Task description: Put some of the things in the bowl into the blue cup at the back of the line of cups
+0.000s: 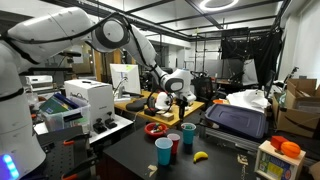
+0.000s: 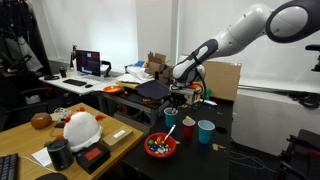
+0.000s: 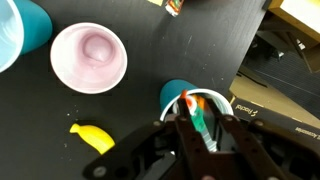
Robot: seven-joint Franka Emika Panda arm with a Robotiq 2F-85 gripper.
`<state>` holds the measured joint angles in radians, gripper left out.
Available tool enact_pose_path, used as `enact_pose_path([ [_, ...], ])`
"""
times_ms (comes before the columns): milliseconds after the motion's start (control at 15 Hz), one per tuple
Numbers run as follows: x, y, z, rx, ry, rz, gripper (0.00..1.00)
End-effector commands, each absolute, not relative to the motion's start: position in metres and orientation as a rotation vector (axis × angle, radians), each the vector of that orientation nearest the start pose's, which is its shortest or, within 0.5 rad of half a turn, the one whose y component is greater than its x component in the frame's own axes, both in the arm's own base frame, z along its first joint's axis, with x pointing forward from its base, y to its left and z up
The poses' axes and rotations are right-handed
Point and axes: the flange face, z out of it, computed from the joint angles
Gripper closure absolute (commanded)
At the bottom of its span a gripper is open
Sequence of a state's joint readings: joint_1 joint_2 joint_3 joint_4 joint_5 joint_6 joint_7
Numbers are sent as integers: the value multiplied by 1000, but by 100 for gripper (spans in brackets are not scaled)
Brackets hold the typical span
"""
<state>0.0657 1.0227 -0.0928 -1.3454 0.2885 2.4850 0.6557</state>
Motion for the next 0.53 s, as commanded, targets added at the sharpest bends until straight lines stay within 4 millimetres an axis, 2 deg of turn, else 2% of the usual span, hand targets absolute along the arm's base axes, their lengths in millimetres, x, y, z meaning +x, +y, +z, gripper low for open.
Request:
enact_pose_path([
  [0, 748, 0, 118, -2732, 1258, -156, 45],
  [400, 744, 4, 118, -2707, 1248, -126, 2],
  [467, 743, 7, 121, -2704, 1228, -120, 0],
])
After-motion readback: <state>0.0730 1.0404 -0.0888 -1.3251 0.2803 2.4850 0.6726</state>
